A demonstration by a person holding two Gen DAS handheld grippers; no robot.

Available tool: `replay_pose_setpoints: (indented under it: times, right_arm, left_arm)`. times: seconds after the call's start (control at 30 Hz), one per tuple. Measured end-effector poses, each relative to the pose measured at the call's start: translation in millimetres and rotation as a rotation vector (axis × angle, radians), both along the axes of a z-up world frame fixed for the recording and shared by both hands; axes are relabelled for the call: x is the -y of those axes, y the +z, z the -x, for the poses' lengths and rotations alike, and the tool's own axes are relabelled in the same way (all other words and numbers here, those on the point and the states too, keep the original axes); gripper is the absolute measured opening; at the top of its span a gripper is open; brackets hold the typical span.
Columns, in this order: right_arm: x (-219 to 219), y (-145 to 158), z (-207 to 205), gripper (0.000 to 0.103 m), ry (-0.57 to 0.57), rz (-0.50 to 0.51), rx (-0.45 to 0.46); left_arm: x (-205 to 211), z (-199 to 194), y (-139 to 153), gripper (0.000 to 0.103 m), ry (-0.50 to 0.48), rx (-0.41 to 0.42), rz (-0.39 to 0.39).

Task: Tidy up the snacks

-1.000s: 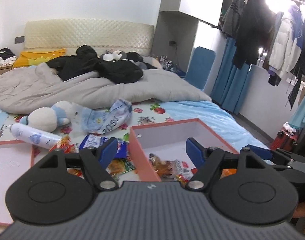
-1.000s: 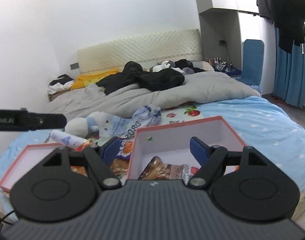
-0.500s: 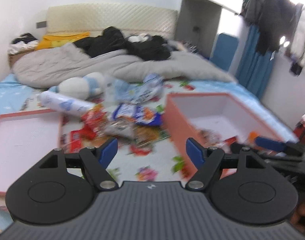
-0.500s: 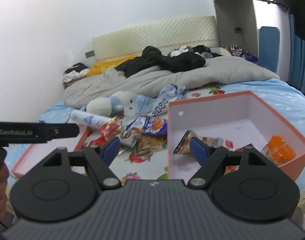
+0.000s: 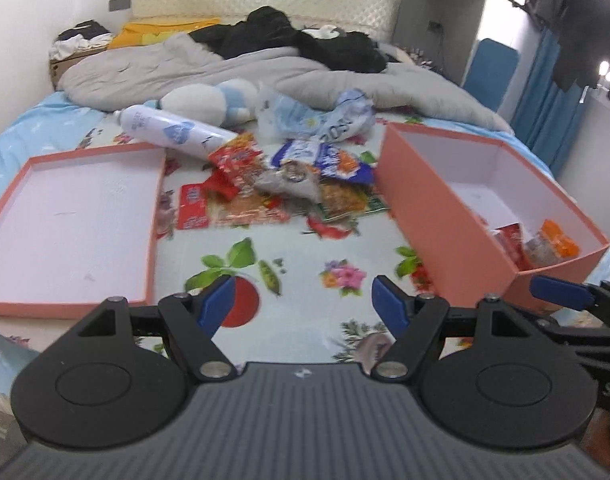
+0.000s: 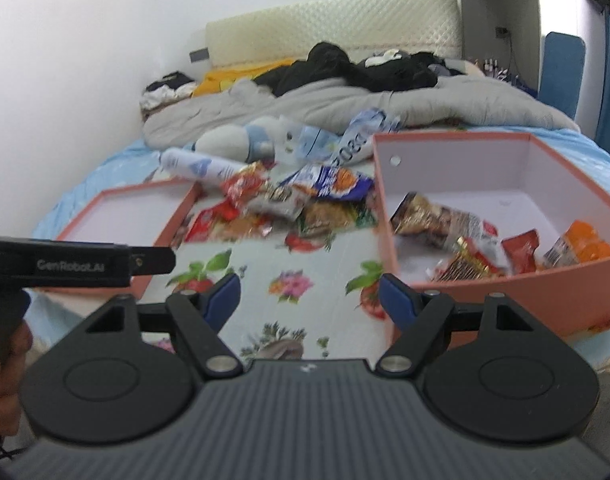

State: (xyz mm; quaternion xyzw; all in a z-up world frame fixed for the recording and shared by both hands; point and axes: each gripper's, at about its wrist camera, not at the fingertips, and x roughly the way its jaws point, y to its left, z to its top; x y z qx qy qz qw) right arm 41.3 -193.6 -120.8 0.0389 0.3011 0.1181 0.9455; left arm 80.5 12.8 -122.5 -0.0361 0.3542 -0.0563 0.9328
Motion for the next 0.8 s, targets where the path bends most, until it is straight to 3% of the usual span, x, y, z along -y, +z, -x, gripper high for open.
replay_pose_setpoints:
  times: [0.27,0.6,0.8]
  right_arm:
    - [-26,-1,-17,0.075,0.042,0.082,0.051]
    - [-53,-25,-73,0.067,0.056,0.176,0.056]
    - [-61,-40,-112,0.066,0.063,0.136,0.043]
  left_arm:
    - [-19,-40,-15,0.079,0.039,-0.03,-0.011]
    - [-44,-106,-41,0.08,0.1,-0.116,0.123]
    - [-56,-157,-54,0.08,0.127,-0.133,0.153]
